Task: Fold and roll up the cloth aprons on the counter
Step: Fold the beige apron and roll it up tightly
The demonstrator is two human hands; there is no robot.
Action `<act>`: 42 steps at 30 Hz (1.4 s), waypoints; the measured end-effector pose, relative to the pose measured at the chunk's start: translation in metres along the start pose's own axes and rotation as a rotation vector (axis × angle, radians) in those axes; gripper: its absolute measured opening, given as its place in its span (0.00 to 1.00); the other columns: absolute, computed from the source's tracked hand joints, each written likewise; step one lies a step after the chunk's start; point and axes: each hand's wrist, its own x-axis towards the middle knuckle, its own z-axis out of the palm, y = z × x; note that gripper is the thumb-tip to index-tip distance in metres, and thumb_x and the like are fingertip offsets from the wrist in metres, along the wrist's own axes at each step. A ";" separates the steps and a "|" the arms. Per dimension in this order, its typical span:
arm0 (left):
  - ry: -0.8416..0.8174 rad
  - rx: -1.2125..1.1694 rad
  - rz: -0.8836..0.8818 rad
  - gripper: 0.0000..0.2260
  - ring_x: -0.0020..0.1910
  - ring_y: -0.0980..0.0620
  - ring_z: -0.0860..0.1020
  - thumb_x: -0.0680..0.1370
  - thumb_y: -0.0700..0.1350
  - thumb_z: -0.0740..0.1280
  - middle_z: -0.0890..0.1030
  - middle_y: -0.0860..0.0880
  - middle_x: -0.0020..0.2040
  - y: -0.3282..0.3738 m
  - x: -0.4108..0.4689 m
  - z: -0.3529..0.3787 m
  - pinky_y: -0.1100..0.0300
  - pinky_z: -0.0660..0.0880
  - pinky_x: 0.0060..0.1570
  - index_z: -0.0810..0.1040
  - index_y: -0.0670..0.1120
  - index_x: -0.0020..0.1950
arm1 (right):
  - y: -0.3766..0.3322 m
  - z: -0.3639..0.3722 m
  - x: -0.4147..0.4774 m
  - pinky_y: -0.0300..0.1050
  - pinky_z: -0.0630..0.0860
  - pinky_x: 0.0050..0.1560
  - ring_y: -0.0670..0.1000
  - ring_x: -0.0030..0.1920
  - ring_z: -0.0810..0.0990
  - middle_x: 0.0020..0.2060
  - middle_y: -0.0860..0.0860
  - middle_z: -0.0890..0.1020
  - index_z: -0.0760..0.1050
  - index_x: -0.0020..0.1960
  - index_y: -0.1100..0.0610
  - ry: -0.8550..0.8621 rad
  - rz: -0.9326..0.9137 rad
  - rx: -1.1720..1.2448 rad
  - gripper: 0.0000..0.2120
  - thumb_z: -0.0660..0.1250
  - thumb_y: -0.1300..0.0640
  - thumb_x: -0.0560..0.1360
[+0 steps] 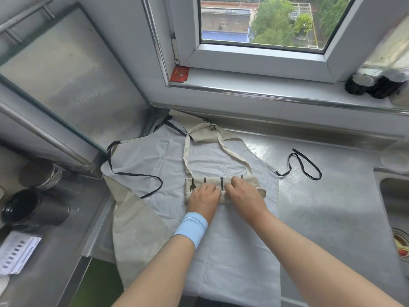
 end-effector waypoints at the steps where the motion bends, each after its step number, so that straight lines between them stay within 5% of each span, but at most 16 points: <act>1: 0.011 -0.010 -0.008 0.08 0.32 0.47 0.75 0.69 0.41 0.58 0.75 0.49 0.34 -0.005 -0.002 0.001 0.58 0.71 0.29 0.75 0.48 0.34 | 0.006 0.005 -0.002 0.46 0.63 0.27 0.57 0.34 0.75 0.38 0.55 0.73 0.73 0.41 0.57 -0.007 0.041 0.073 0.10 0.67 0.69 0.63; 6: 0.097 -0.225 0.013 0.09 0.43 0.49 0.76 0.71 0.42 0.60 0.78 0.51 0.43 -0.034 -0.019 0.004 0.59 0.74 0.39 0.79 0.48 0.43 | 0.037 0.010 -0.014 0.49 0.70 0.48 0.56 0.48 0.71 0.46 0.53 0.72 0.73 0.48 0.56 -0.065 0.094 0.304 0.01 0.63 0.60 0.78; 9: 0.000 -0.283 -0.019 0.12 0.52 0.50 0.75 0.70 0.49 0.67 0.78 0.52 0.51 -0.045 -0.024 -0.002 0.58 0.75 0.47 0.80 0.49 0.52 | 0.043 0.001 -0.017 0.47 0.73 0.48 0.54 0.48 0.72 0.45 0.51 0.75 0.74 0.47 0.55 -0.091 -0.003 0.265 0.09 0.66 0.49 0.73; 13: -0.155 -0.276 -0.064 0.19 0.58 0.52 0.72 0.68 0.54 0.73 0.77 0.54 0.55 -0.051 -0.017 -0.016 0.56 0.74 0.55 0.80 0.51 0.57 | 0.045 -0.008 -0.014 0.47 0.70 0.42 0.57 0.46 0.76 0.44 0.52 0.78 0.77 0.45 0.56 -0.101 -0.054 0.155 0.06 0.65 0.54 0.73; 19: -0.176 -0.343 -0.167 0.13 0.57 0.52 0.71 0.74 0.52 0.70 0.76 0.55 0.52 -0.061 -0.009 -0.021 0.57 0.71 0.58 0.81 0.55 0.57 | 0.048 -0.013 0.004 0.51 0.70 0.47 0.56 0.54 0.74 0.54 0.51 0.74 0.74 0.58 0.53 -0.227 0.036 0.109 0.11 0.54 0.53 0.83; 23: -0.168 -0.380 -0.320 0.10 0.55 0.50 0.75 0.78 0.53 0.66 0.80 0.53 0.52 -0.067 0.004 -0.026 0.59 0.69 0.54 0.81 0.53 0.56 | 0.051 -0.010 0.015 0.49 0.65 0.41 0.57 0.55 0.73 0.56 0.53 0.71 0.72 0.56 0.56 -0.227 0.128 0.180 0.12 0.54 0.49 0.83; 26: -0.161 -0.430 -0.435 0.08 0.52 0.48 0.77 0.77 0.53 0.66 0.81 0.51 0.51 -0.069 0.014 -0.026 0.58 0.70 0.51 0.78 0.52 0.53 | 0.054 -0.009 0.023 0.49 0.65 0.41 0.56 0.54 0.73 0.54 0.52 0.73 0.72 0.54 0.56 -0.224 0.189 0.157 0.14 0.53 0.48 0.83; 29: -0.164 -0.402 -0.457 0.09 0.51 0.46 0.77 0.78 0.53 0.65 0.75 0.49 0.54 -0.067 0.024 -0.023 0.57 0.71 0.51 0.78 0.50 0.54 | 0.055 -0.005 0.033 0.52 0.69 0.40 0.58 0.42 0.76 0.42 0.55 0.79 0.75 0.45 0.57 -0.140 0.147 -0.011 0.19 0.50 0.48 0.79; 32: -0.139 -0.152 -0.471 0.10 0.57 0.45 0.72 0.77 0.52 0.65 0.71 0.49 0.59 -0.057 0.033 -0.020 0.54 0.70 0.55 0.77 0.51 0.55 | 0.056 0.003 0.037 0.54 0.71 0.41 0.58 0.38 0.75 0.36 0.55 0.79 0.75 0.42 0.57 -0.044 0.168 -0.111 0.10 0.63 0.51 0.77; 35: 0.038 -0.070 -0.303 0.08 0.53 0.45 0.77 0.72 0.42 0.67 0.79 0.48 0.55 -0.033 0.041 -0.021 0.54 0.75 0.47 0.80 0.51 0.48 | 0.052 0.003 0.043 0.54 0.71 0.43 0.59 0.42 0.75 0.40 0.56 0.79 0.76 0.46 0.56 0.003 0.138 -0.114 0.03 0.64 0.57 0.75; 37: -0.019 -0.085 -0.081 0.12 0.48 0.45 0.81 0.70 0.43 0.61 0.83 0.50 0.50 -0.018 0.042 -0.016 0.56 0.76 0.45 0.83 0.51 0.44 | 0.043 0.002 0.045 0.53 0.73 0.44 0.59 0.46 0.77 0.46 0.55 0.80 0.77 0.49 0.55 -0.007 0.064 -0.078 0.11 0.57 0.60 0.73; 40: -0.209 -0.124 -0.021 0.22 0.59 0.48 0.80 0.70 0.45 0.55 0.81 0.52 0.60 -0.009 0.033 -0.004 0.51 0.75 0.59 0.82 0.50 0.59 | 0.033 0.006 0.043 0.53 0.76 0.57 0.60 0.58 0.79 0.59 0.57 0.81 0.80 0.58 0.57 -0.017 0.039 0.239 0.23 0.50 0.53 0.75; 42: -0.227 -0.111 -0.017 0.24 0.67 0.50 0.75 0.72 0.49 0.55 0.76 0.52 0.67 -0.014 0.029 0.004 0.44 0.69 0.65 0.76 0.49 0.67 | 0.040 0.013 0.036 0.51 0.63 0.72 0.58 0.71 0.69 0.71 0.56 0.73 0.74 0.70 0.57 -0.133 0.072 0.405 0.32 0.43 0.46 0.77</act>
